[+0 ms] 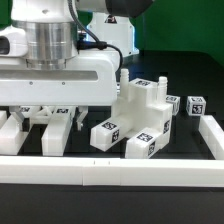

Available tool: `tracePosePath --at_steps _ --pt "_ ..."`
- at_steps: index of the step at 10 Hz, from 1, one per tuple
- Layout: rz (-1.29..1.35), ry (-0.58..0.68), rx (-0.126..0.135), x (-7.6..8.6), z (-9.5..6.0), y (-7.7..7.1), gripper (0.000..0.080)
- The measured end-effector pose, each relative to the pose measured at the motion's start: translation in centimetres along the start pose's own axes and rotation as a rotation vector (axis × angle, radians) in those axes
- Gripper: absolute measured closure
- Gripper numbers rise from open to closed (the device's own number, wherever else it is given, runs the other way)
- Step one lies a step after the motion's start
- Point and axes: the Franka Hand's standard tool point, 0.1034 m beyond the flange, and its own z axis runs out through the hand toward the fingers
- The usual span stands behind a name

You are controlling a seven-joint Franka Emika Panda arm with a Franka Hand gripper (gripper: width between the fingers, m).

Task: Assemble chair

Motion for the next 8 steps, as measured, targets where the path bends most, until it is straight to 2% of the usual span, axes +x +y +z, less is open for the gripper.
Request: tracePosePath --at_steps 5,7,8 --pt "0.007 -0.032 0.002 -1.2 1.8 0.1 0.0151" --pt "0.01 -0.035 0.002 -1.3 2.0 0.1 0.0151" --pt "0.011 -0.035 0.002 -1.3 2.0 0.1 0.0285"
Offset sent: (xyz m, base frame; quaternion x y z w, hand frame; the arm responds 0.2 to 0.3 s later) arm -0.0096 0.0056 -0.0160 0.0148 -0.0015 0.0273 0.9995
